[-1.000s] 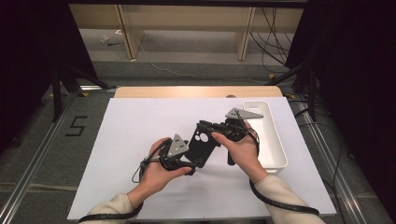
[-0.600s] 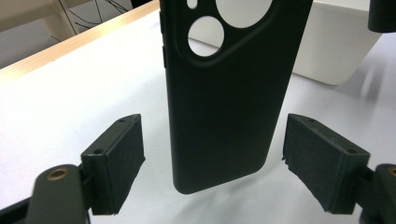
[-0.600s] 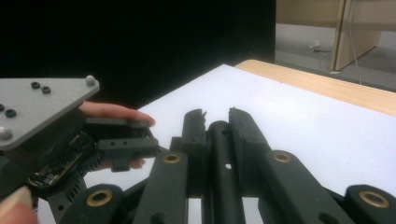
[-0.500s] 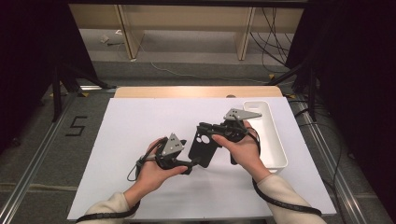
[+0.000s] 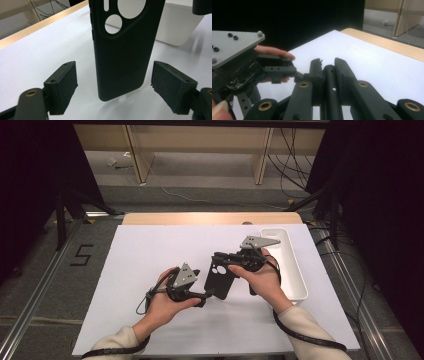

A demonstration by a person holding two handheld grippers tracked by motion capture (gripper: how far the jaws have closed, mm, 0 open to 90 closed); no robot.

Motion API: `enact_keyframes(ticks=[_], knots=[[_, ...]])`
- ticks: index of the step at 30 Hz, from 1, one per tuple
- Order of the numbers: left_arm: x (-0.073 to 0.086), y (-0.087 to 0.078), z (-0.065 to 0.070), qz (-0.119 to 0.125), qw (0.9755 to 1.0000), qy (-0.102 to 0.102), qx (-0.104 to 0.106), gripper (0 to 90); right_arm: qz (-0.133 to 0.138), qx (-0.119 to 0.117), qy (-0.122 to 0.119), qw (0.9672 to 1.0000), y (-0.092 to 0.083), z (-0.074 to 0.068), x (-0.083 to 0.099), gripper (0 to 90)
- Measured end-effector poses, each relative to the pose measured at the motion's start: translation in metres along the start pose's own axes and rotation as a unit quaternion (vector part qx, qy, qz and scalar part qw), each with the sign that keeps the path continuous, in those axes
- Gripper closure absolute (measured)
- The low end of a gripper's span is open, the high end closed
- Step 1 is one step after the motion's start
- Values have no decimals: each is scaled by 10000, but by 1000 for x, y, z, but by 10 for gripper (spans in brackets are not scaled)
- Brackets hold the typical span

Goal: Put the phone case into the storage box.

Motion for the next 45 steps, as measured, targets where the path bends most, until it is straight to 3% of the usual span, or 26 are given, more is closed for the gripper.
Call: enact_keyframes(ticks=[19,27,35,45], knots=[[0,-1,1,27,10000,14,40,207,-319,-300,-298,9986,-5,4,-1,778],[-1,-1,3,57,9999,45,106,208,-601,-526,-491,9956,-8,4,0,778],[-1,-1,5,94,9997,60,197,213,-836,-857,-816,9895,-13,0,-2,778],[-2,0,7,129,9994,78,314,230,-981,-998,-1010,9850,-13,-2,-1,778]])
Point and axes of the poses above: each handheld gripper's, and its own axes: y roughly forward along the jaws, x roughly out of its underside, z roughly to its right, the point moved 3 cm from there along y, roughly forward along the jaws, and after that the axes turned 13 degrees about y, right-handed, at the moved point
